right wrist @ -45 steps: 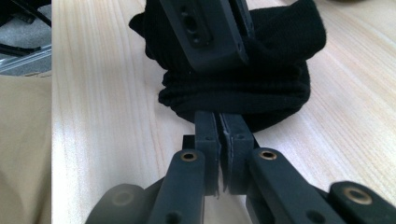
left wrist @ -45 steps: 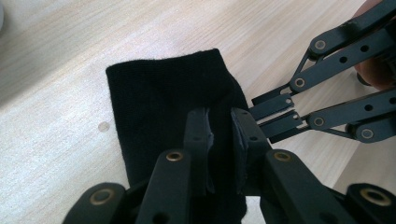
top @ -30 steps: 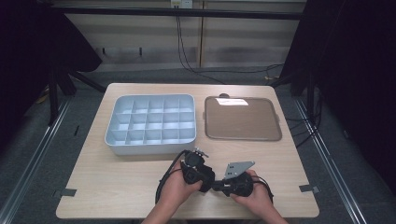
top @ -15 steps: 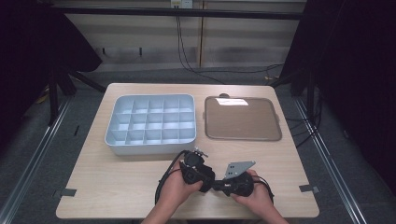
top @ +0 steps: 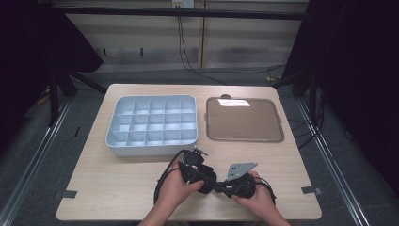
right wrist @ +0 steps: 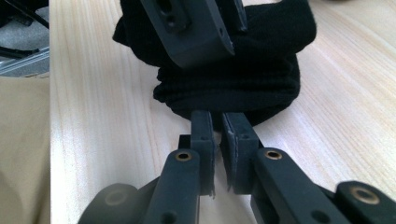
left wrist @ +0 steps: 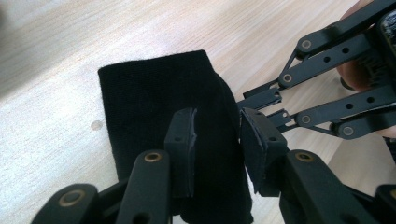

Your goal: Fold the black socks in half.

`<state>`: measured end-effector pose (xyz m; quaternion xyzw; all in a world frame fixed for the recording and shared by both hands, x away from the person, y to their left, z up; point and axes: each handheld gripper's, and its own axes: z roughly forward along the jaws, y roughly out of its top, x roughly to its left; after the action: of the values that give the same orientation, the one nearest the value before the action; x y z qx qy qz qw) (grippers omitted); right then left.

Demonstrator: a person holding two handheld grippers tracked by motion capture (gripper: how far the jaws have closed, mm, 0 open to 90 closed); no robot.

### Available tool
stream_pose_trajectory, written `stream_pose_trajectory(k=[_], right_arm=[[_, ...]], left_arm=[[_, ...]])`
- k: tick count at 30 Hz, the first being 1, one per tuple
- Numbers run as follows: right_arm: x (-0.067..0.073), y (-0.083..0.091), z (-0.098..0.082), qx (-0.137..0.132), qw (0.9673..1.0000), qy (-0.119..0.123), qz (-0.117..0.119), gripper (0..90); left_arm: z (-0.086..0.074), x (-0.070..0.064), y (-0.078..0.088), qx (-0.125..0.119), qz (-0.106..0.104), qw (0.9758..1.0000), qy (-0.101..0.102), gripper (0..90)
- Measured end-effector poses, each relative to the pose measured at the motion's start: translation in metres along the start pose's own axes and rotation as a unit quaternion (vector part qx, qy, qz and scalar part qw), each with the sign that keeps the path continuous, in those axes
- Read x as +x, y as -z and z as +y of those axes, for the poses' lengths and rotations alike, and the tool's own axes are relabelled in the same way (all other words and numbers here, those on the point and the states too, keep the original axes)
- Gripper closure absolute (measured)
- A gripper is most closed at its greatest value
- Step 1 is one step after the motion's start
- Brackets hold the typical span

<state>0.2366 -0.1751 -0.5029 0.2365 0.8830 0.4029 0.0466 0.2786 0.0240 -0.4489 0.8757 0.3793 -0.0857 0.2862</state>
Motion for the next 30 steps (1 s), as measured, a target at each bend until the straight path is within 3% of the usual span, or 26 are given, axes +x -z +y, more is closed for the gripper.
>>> stream_pose_trajectory(k=[4, 5, 7, 20, 30], right_arm=[[0.000, 0.000, 0.000, 0.001, 1.0000, 0.001, 0.000, 83.4], [0.000, 0.000, 0.000, 0.000, 1.0000, 0.002, 0.000, 83.4], [0.000, 0.000, 0.000, 0.000, 1.0000, 0.002, 0.000, 83.4], [0.000, -0.001, 0.000, -0.001, 1.0000, 0.002, 0.001, 83.5], [0.000, -0.001, 0.000, 0.000, 1.0000, 0.003, 0.001, 83.5]], left_arm=[[0.001, 0.000, 0.003, -0.002, -0.004, 1.0000, 0.003, 64.2], [0.001, -0.002, 0.003, -0.009, -0.005, 0.9999, 0.012, 63.9], [0.003, -0.001, 0.006, -0.004, -0.005, 1.0000, 0.002, 63.4], [0.007, 0.002, 0.016, -0.018, -0.004, 0.9998, 0.009, 61.9], [0.007, 0.014, 0.026, -0.033, 0.026, 0.9990, 0.015, 56.3]])
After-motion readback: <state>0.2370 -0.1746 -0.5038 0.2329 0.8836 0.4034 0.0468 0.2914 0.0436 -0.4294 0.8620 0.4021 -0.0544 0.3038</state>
